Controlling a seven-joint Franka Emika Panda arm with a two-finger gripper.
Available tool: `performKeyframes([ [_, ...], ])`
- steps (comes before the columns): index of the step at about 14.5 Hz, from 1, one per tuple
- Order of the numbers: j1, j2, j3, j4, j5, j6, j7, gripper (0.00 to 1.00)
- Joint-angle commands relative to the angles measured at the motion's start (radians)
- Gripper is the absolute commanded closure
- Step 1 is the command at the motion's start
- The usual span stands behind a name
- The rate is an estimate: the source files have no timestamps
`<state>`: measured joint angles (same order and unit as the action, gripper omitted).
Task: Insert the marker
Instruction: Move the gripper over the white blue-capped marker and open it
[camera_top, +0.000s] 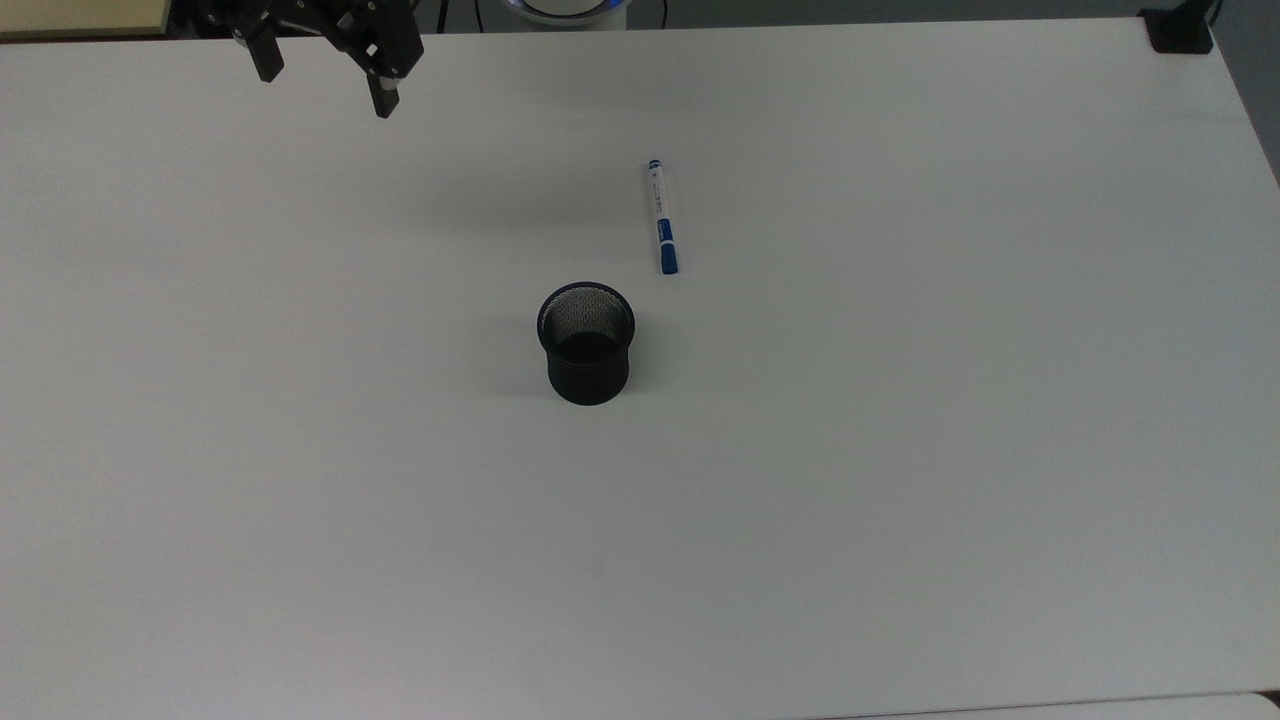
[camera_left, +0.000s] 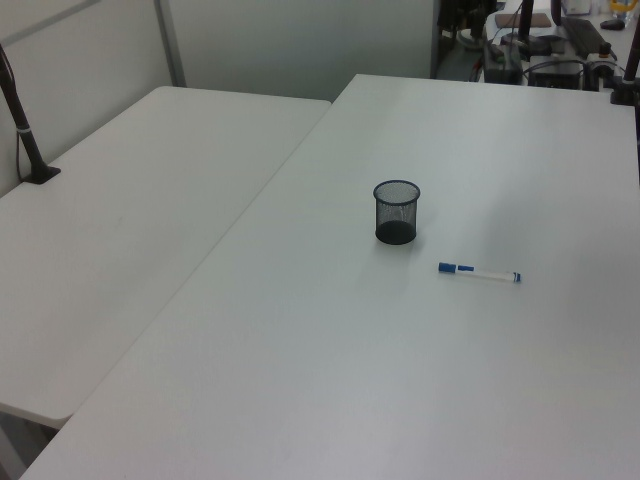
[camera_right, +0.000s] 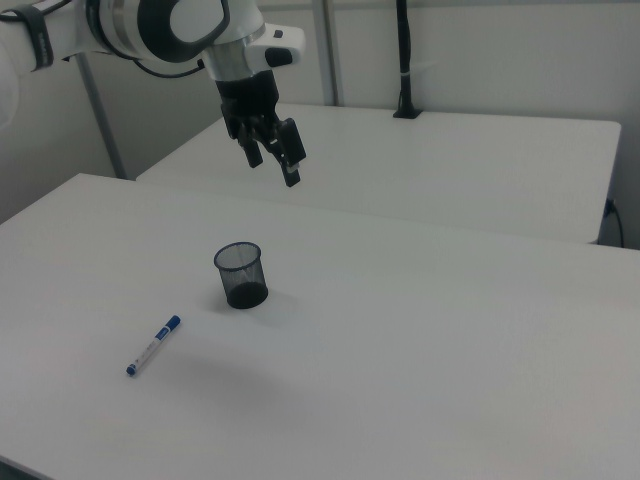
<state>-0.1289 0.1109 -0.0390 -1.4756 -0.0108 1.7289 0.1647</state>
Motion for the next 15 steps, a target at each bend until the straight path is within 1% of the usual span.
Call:
performKeyframes([
  [1, 0.005, -0.026, -0.002, -0.028, 0.020, -0.029, -0.001, 0.00],
  [11, 0.017, -0.016, 0.013, -0.025, 0.019, -0.060, -0.008, 0.00],
  [15, 0.037, -0.014, 0.013, -0.026, 0.020, -0.061, -0.001, 0.00],
])
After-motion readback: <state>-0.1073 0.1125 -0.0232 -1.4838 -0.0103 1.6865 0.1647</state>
